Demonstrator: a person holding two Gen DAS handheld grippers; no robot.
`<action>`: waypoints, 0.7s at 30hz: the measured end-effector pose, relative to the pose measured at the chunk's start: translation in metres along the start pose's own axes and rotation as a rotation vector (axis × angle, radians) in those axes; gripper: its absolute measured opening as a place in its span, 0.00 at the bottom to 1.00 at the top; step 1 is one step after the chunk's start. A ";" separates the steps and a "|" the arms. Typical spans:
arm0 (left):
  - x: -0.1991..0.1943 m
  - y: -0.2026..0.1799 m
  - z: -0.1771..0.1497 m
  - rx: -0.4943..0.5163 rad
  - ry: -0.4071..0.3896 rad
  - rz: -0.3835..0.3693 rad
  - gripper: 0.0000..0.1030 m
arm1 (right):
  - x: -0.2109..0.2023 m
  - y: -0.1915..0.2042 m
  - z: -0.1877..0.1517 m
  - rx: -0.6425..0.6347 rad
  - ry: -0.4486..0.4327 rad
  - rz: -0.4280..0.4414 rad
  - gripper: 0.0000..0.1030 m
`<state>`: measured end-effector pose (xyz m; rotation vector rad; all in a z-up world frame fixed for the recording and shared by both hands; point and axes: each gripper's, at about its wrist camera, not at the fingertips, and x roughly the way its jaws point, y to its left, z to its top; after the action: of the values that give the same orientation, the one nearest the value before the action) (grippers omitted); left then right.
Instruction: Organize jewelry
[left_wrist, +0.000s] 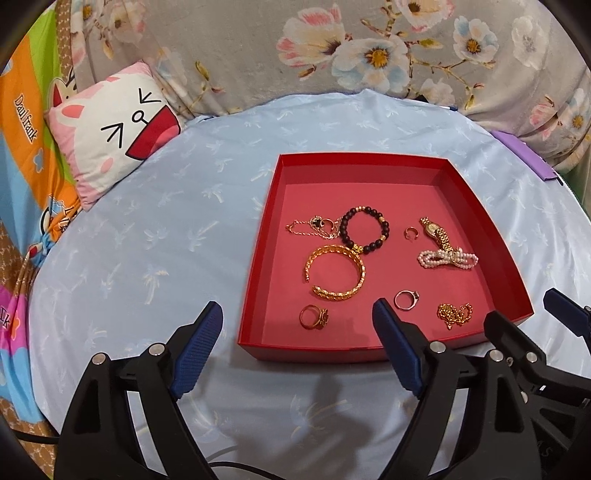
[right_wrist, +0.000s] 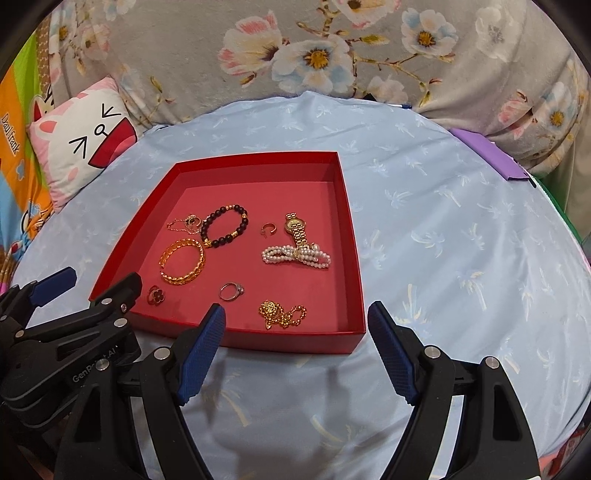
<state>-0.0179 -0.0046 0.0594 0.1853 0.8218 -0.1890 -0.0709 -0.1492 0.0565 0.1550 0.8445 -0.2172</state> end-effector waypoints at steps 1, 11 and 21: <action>-0.002 0.001 0.000 0.000 -0.002 0.001 0.81 | -0.001 0.000 0.000 0.001 0.002 0.003 0.75; -0.006 0.005 -0.005 -0.002 -0.002 0.025 0.85 | -0.001 -0.002 -0.002 0.009 0.015 0.009 0.75; -0.004 0.004 -0.008 -0.008 0.017 0.042 0.85 | 0.003 0.001 -0.006 0.009 0.024 -0.028 0.75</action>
<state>-0.0254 0.0018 0.0574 0.1974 0.8347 -0.1446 -0.0727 -0.1479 0.0503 0.1541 0.8701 -0.2457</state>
